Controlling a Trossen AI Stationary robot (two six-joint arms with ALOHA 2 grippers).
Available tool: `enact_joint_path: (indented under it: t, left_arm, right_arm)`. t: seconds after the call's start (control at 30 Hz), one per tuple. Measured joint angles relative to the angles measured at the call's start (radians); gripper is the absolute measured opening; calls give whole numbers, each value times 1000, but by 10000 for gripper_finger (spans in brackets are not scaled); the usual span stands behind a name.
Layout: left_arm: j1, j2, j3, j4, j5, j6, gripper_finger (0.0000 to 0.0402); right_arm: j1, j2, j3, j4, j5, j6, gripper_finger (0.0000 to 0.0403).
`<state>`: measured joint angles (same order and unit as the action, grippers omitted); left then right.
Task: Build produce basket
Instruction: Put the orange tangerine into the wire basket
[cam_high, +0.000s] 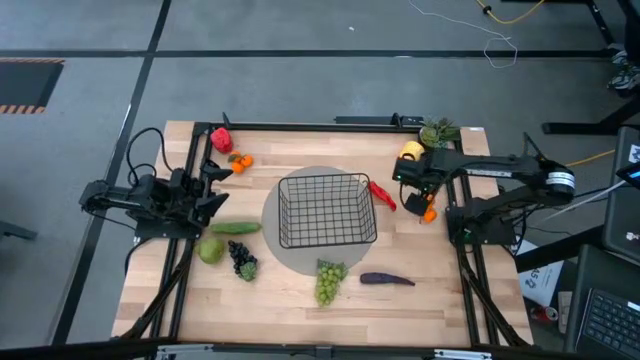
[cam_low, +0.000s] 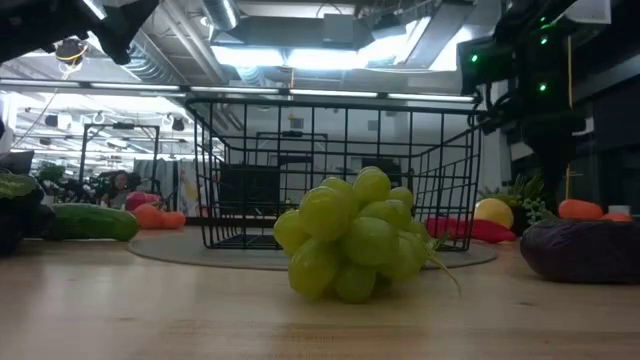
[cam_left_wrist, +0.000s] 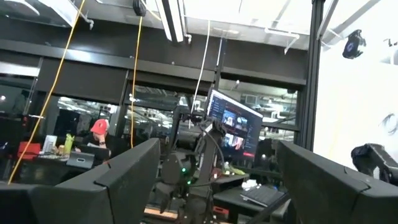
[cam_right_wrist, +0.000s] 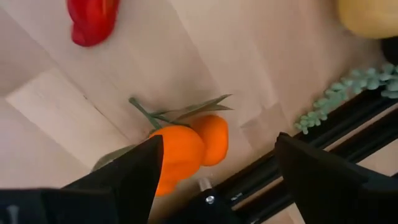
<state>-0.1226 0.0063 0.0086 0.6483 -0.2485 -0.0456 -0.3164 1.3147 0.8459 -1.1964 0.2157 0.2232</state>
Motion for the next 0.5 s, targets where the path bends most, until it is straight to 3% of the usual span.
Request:
enact_joint_path:
  t: [0.13,0.5]
  left_arm:
    - [0,0,0,-46,0,-7,315]
    - [0,0,0,-73,0,-31,315]
  right_arm:
    - [0,78,0,0,0,13,307]
    - [1,179,-1,-45,-81,283,307]
